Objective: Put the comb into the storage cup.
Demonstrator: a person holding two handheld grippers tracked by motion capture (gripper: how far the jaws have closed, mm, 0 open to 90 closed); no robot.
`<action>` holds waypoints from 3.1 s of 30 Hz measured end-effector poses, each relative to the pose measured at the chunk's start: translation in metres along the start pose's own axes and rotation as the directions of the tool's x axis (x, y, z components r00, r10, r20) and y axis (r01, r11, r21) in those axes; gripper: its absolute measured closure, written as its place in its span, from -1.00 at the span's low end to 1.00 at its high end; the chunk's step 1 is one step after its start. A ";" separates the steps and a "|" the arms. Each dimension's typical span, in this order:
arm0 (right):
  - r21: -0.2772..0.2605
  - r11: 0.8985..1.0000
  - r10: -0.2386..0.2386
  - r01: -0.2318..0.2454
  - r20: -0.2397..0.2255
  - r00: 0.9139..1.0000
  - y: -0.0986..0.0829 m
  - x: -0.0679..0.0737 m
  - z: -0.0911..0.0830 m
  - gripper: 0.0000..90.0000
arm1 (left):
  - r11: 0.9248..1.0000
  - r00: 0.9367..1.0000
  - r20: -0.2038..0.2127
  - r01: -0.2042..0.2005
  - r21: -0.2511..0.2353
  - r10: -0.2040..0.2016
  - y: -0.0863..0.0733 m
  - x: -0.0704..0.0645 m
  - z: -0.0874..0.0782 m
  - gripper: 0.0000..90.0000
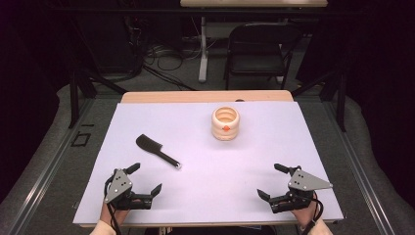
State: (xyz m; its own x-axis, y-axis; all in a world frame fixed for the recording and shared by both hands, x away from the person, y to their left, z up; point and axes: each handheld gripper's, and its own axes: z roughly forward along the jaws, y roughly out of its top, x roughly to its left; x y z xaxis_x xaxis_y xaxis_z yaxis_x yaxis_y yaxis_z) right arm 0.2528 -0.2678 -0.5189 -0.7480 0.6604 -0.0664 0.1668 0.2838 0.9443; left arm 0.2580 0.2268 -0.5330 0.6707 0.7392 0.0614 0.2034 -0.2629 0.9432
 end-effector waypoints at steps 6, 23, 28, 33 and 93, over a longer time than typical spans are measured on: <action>0.016 1.000 -0.003 0.003 -0.006 1.000 -0.001 -0.001 0.001 -1.00 | 1.000 1.000 0.000 -0.006 0.020 0.006 0.001 -0.001 0.001 -1.00; 0.013 1.000 -0.001 0.001 -0.007 1.000 -0.001 -0.001 0.001 -1.00 | 0.999 1.000 -0.016 -0.014 0.039 0.015 0.006 -0.005 0.016 -1.00; 0.013 1.000 -0.002 0.002 -0.006 1.000 -0.001 -0.001 0.002 -1.00 | 0.999 1.000 -0.019 -0.008 0.039 0.009 0.006 -0.002 0.020 -1.00; 0.019 1.000 0.005 -0.005 -0.007 1.000 -0.001 0.000 0.002 -1.00 | 0.999 1.000 -0.022 -0.012 0.035 0.013 0.007 0.000 0.024 -1.00; 0.037 0.999 -0.005 0.005 -0.019 1.000 -0.002 -0.001 0.004 -1.00 | 0.993 0.997 -0.070 -0.006 0.122 0.015 0.029 0.013 0.091 -0.99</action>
State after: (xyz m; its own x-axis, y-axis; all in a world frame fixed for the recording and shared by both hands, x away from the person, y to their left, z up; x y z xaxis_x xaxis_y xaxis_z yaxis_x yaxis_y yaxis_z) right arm 0.2557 -0.2660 -0.5223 -0.7610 0.6455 -0.0647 0.1861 0.3127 0.9314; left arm 0.3375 0.1725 -0.5342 0.6222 0.7767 0.0981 0.2844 -0.3410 0.8960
